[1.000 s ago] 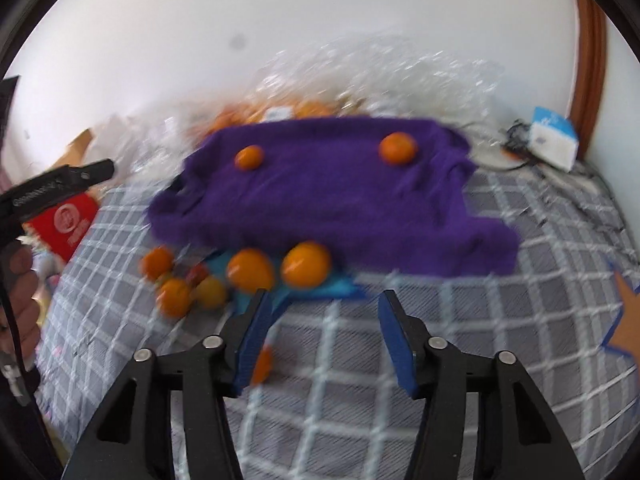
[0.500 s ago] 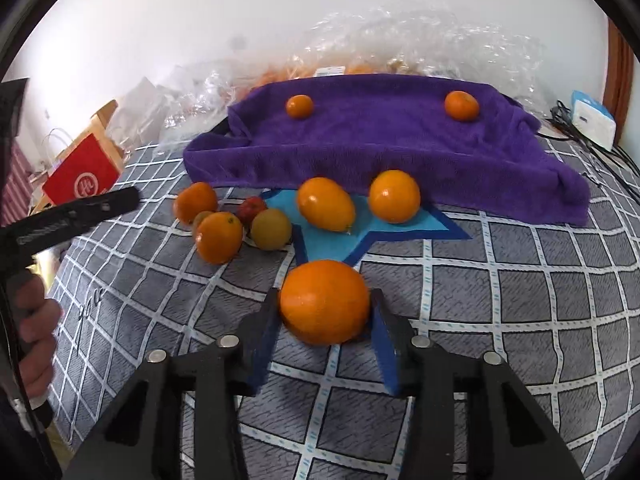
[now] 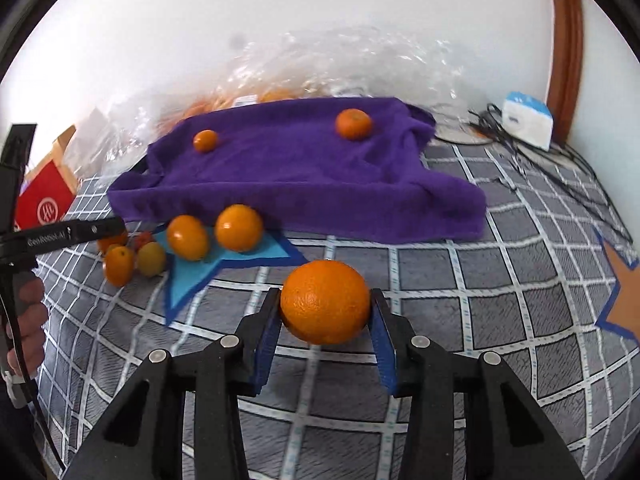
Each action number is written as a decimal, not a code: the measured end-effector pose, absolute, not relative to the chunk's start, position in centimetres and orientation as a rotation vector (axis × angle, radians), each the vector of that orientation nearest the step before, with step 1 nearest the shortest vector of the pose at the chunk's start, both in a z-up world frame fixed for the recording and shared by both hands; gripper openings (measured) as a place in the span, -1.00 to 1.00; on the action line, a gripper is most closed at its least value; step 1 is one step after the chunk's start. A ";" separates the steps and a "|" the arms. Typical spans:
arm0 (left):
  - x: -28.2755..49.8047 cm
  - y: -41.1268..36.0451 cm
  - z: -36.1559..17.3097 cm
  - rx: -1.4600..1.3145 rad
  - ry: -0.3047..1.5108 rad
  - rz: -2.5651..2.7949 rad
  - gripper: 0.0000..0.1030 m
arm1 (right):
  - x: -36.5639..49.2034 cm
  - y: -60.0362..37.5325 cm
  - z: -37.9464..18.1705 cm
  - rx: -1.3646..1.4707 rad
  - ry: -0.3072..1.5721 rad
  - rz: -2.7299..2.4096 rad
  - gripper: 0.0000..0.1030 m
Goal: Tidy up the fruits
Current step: 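Grasp an orange with the left tool while the right tool grasps a large orange, then lift both held oranges and carry them onto the purple towel, then open the right tool to release its orange while the left tool releases its orange, then move both tools back to the pile and grasp an orange with the right tool, then lower the open left tool onto a small yellow fruit and close it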
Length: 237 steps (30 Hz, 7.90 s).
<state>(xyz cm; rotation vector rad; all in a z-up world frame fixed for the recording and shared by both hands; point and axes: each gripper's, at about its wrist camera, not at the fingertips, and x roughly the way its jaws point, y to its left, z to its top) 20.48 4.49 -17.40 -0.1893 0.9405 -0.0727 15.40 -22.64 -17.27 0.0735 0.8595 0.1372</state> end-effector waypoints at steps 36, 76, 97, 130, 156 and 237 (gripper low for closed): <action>14.2 8.1 -18.0 -0.201 0.845 -0.068 -0.19 | 15.8 -22.9 -17.9 0.090 0.890 0.143 -0.16; 12.4 9.0 -16.6 -0.289 0.714 -0.120 -0.26 | 14.5 -23.6 -16.8 0.141 0.808 0.219 -0.18; 12.2 10.7 -10.9 -0.259 0.649 -0.006 -0.26 | 15.8 -24.7 -9.2 0.130 0.696 0.187 -0.18; 29.6 6.3 -13.3 -0.292 0.687 -0.098 -0.26 | 30.6 -25.6 -12.9 0.171 0.774 0.111 -0.18; 31.4 3.4 -16.1 -0.156 0.817 -0.083 -0.26 | 31.2 -22.8 -17.6 0.045 0.842 0.096 -0.18; 17.5 6.9 -17.0 -0.253 0.849 -0.186 -0.47 | 18.0 -22.3 -17.3 0.031 0.863 0.195 -0.34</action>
